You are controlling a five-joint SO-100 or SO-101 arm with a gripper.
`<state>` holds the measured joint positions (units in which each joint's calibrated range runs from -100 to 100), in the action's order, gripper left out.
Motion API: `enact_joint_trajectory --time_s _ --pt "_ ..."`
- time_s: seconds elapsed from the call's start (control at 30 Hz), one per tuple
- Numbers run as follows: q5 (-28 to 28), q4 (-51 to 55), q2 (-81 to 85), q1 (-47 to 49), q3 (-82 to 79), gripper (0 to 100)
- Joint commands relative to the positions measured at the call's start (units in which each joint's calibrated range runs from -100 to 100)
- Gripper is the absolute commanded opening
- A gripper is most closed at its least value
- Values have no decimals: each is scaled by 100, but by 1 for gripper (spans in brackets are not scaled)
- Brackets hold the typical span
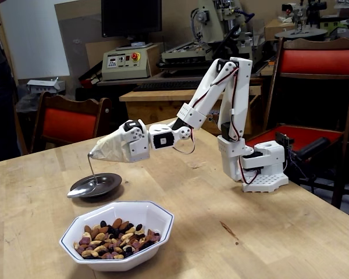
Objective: Use spoon to take food
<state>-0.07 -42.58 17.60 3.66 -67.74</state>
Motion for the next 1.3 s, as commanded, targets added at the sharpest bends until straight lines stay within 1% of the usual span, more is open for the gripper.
enact_joint_trajectory --time_s 0.0,0.17,0.4,0.57,1.17,1.27 --pt "24 -145 110 -3 367 4" --pt "24 -145 119 93 420 4" --pt "5 -145 119 752 358 4" --pt "-5 -145 119 989 358 4" --pt "24 -97 119 1093 429 4" --pt "24 -113 119 1308 429 4"
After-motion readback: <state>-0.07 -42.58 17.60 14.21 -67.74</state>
